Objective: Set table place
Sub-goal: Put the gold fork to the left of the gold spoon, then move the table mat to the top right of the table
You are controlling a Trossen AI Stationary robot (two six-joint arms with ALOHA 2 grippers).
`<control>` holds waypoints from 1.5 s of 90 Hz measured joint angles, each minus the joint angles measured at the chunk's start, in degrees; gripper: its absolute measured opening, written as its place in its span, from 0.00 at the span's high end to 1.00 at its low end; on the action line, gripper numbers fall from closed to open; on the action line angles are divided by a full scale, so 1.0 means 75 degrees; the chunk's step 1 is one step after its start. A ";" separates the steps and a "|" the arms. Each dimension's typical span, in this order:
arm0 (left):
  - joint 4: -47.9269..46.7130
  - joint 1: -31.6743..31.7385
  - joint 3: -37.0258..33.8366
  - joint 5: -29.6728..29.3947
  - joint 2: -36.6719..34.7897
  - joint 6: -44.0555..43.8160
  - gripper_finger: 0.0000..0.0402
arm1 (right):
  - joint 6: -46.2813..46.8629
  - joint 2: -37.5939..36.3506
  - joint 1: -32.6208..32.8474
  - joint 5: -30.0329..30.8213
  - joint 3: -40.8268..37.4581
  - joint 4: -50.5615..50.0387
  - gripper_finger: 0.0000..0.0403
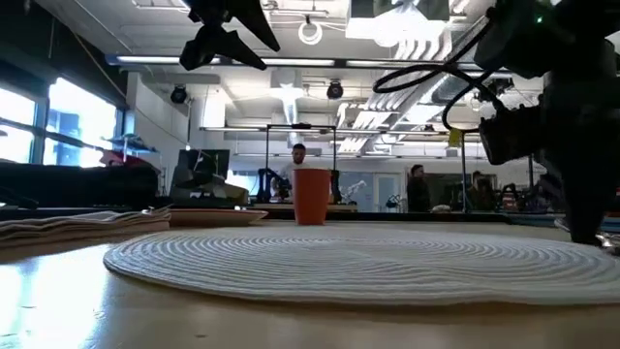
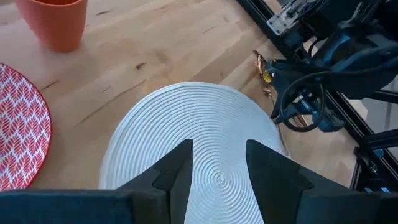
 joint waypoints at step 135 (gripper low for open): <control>-0.4445 -0.1343 -0.0735 0.1253 -0.0029 -0.1258 0.67 | -0.0693 0.3829 -0.0487 0.1186 0.3919 0.0194 0.90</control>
